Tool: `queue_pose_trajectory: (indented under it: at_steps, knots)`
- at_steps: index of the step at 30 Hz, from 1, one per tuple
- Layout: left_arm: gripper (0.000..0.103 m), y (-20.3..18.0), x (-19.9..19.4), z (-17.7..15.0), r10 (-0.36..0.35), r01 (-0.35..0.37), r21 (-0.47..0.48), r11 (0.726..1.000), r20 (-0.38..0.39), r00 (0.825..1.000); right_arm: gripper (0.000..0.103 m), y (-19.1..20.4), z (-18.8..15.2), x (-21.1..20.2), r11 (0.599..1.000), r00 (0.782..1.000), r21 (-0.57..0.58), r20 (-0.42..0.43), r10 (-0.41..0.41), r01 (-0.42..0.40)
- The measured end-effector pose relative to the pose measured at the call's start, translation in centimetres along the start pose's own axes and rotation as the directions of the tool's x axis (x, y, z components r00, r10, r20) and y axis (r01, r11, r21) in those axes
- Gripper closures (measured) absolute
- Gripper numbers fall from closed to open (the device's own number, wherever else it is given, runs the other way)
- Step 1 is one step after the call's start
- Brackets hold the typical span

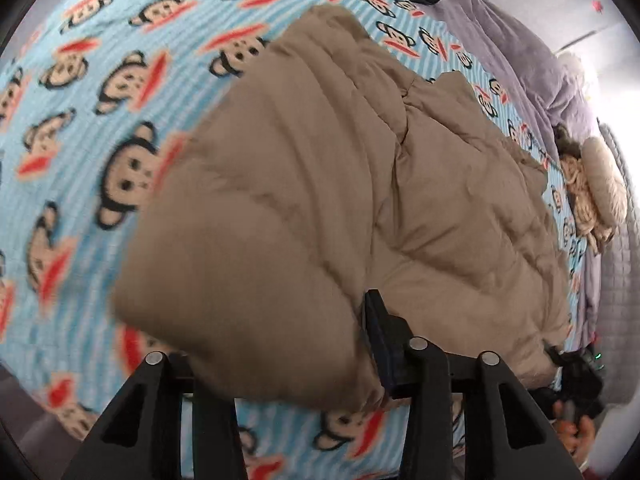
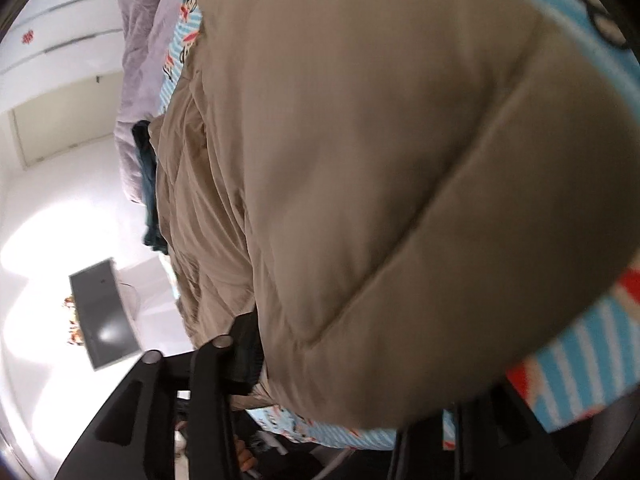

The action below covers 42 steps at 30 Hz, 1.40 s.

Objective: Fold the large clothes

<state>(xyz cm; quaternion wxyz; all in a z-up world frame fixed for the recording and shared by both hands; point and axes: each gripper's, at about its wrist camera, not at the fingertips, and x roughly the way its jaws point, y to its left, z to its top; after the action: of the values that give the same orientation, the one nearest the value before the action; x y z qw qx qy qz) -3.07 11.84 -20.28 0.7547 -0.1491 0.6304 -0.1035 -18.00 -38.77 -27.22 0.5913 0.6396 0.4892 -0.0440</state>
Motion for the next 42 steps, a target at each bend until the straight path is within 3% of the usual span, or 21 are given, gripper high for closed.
queue_pose_trajectory:
  at_steps: [3, 7, 9, 11, 14, 17, 21, 25, 29, 32, 34, 35, 37, 39, 42]
  knots:
    - [0.058, 0.7, -2.1, -0.4, 0.042, -0.042, 0.026, 0.999, 0.008, 0.999, 0.042, 0.9, -0.2, -1.2, 0.997, 0.997, -0.043, 0.010, -0.071, 0.071]
    - [0.058, 1.7, -5.3, -0.6, 0.099, -0.102, 0.035, 0.994, 0.063, 0.993, 0.042, 2.3, -0.5, -3.6, 0.969, 0.976, -0.121, 0.073, -0.207, 0.214]
    - [0.058, 1.7, -6.6, 0.0, 0.136, -0.140, 0.031, 0.990, 0.109, 0.985, 0.044, 3.0, -0.8, -4.9, 0.945, 0.952, -0.137, 0.128, -0.279, 0.295]
    - [0.058, 1.9, -8.0, 0.9, 0.139, -0.144, 0.021, 0.989, 0.157, 0.978, 0.079, 3.3, -1.3, -6.5, 0.920, 0.923, -0.148, 0.194, -0.333, 0.363]
    - [0.058, 0.8, -8.8, 2.8, 0.134, -0.144, 0.031, 0.989, 0.214, 0.967, 0.089, 4.6, -1.1, -8.3, 0.867, 0.862, -0.172, 0.307, -0.403, 0.467]
    - [0.058, -1.0, -7.5, 5.4, 0.153, -0.180, 0.098, 0.979, 0.238, 0.959, 0.090, 7.1, -0.5, -8.1, 0.842, 0.855, -0.252, 0.352, -0.380, 0.478]
    - [0.058, -3.9, -4.3, 8.5, 0.190, -0.241, 0.182, 0.953, 0.260, 0.947, 0.090, 11.2, 0.6, -4.8, 0.774, 0.850, -0.378, 0.367, -0.377, 0.507]
    - [0.058, -3.3, 0.4, 10.8, 0.274, -0.310, 0.161, 0.937, 0.213, 0.938, 0.090, 13.3, 1.2, -1.5, 0.676, 0.803, -0.442, 0.418, -0.426, 0.589]
    - [0.056, -1.1, 4.3, 10.8, 0.277, -0.295, 0.127, 0.947, 0.139, 0.951, 0.092, 11.5, 3.5, 1.0, 0.616, 0.743, -0.420, 0.435, -0.509, 0.667]
    - [0.044, -1.1, 5.5, 10.5, 0.304, -0.325, 0.146, 0.934, 0.147, 0.941, 0.093, 9.4, 4.8, 1.8, 0.631, 0.752, -0.411, 0.395, -0.527, 0.658]
    - [0.044, -0.9, 6.0, 10.6, 0.296, -0.315, 0.144, 0.938, 0.137, 0.945, 0.093, 8.7, 5.4, 2.6, 0.634, 0.760, -0.419, 0.382, -0.526, 0.649]
    - [0.038, -0.6, 6.2, 10.7, 0.288, -0.305, 0.132, 0.943, 0.128, 0.949, 0.093, 8.7, 5.4, 2.8, 0.631, 0.760, -0.424, 0.382, -0.527, 0.650]
    - [0.032, 0.0, 6.1, 11.0, 0.291, -0.303, 0.101, 0.948, 0.118, 0.950, 0.093, 8.6, 5.5, 3.2, 0.617, 0.755, -0.434, 0.383, -0.532, 0.656]
    - [0.032, 0.3, 5.5, 11.0, 0.277, -0.286, 0.077, 0.955, 0.108, 0.955, 0.093, 8.5, 5.5, 3.3, 0.610, 0.749, -0.434, 0.383, -0.541, 0.662]
    - [0.032, 0.0, 3.8, 10.9, 0.295, -0.306, 0.075, 0.949, 0.127, 0.947, 0.090, 9.1, 5.4, 2.9, 0.600, 0.735, -0.424, 0.387, -0.557, 0.679]
